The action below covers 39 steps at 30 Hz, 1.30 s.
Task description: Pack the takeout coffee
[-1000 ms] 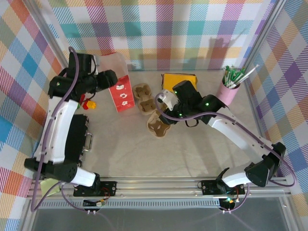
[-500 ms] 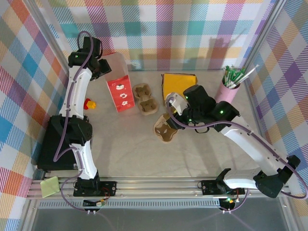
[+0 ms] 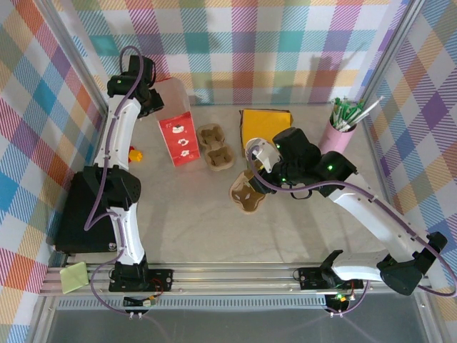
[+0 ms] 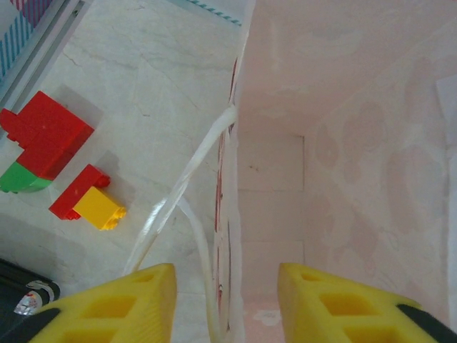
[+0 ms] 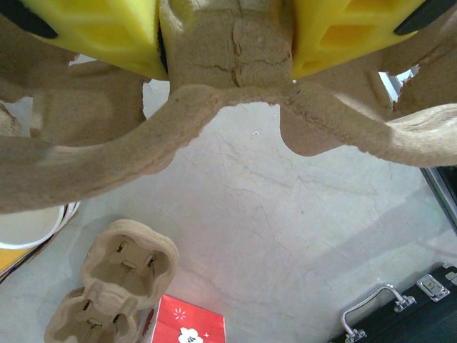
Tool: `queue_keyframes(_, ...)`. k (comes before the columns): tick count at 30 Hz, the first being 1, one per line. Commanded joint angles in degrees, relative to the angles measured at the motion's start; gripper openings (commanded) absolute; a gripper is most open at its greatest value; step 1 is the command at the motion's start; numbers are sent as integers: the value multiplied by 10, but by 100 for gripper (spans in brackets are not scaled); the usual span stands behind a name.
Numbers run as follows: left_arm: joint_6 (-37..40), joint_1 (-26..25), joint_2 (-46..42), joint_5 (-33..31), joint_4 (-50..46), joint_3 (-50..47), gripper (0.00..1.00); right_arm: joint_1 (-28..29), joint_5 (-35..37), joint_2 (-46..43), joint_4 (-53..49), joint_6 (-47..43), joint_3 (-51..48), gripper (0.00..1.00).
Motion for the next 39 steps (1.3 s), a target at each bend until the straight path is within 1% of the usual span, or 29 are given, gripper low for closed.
queue_keyframes(1,11,4,7,-10,-19,16,32,1,1,-12,-7,7,2,43)
queue_keyframes(6,20,4,-5,-11,-22,16,14,1,-3,-15,-11,5,9,42)
queue_keyframes(10,35,3,-31,-4,-32,9,0,1,-7,-15,-16,3,20,42)
queue_keyframes(15,43,4,-91,20,-39,-40,0,1,-17,-15,-21,3,35,42)
queue_keyframes(19,45,4,-159,39,-47,-111,0,1,-22,-18,-29,2,49,42)
queue_keyframes(24,49,2,-240,79,-79,-188,0,1,-31,-26,-40,2,66,42)
queue_keyframes(28,62,-5,-307,125,-102,-244,0,1,-41,-29,-52,0,82,42)
queue_keyframes(34,64,-51,-395,192,-114,-323,0,1,-58,-31,-73,0,119,42)
queue_keyframes(36,58,-75,-418,225,-103,-351,0,1,-60,-30,-79,5,136,42)
queue_keyframes(39,52,-126,-441,261,-78,-390,0,1,-80,-24,-93,15,168,42)
